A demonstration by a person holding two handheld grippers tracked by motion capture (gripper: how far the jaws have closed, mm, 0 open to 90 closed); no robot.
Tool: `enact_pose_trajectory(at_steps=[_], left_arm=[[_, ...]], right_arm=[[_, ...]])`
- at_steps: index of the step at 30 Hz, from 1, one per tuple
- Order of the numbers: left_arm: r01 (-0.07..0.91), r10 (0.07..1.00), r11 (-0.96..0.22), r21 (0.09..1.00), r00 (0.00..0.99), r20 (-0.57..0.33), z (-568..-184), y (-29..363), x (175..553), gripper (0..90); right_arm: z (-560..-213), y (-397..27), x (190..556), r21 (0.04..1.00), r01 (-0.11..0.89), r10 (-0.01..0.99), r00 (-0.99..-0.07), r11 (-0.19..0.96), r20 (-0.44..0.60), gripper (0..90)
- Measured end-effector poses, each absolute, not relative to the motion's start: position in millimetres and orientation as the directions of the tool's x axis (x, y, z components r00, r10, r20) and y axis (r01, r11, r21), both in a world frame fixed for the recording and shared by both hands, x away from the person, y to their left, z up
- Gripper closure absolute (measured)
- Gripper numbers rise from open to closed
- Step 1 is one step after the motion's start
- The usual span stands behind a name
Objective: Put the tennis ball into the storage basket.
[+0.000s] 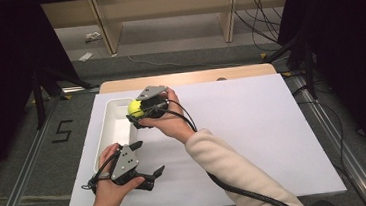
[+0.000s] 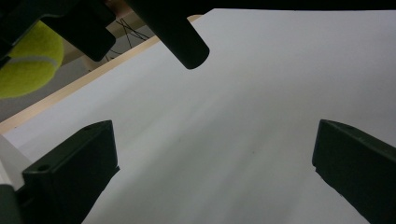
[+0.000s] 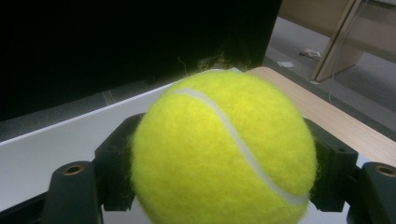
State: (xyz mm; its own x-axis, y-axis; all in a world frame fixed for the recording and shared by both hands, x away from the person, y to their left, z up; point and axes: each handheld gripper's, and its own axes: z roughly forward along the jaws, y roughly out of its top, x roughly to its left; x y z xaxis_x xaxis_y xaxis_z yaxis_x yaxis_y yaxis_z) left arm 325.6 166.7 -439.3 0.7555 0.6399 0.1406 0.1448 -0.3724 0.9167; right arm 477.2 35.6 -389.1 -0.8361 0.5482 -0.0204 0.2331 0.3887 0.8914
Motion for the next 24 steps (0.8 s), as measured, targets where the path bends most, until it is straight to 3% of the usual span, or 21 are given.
enact_pose_trajectory(at_steps=[24], left_arm=[[0.143,0.638,-0.374,0.916,0.756,0.142,-439.0,166.5,325.5,0.0]], right_arm=[[-386.5,45.1,479.3,0.886,0.23,0.535,-0.844,0.402,-0.024,26.9]])
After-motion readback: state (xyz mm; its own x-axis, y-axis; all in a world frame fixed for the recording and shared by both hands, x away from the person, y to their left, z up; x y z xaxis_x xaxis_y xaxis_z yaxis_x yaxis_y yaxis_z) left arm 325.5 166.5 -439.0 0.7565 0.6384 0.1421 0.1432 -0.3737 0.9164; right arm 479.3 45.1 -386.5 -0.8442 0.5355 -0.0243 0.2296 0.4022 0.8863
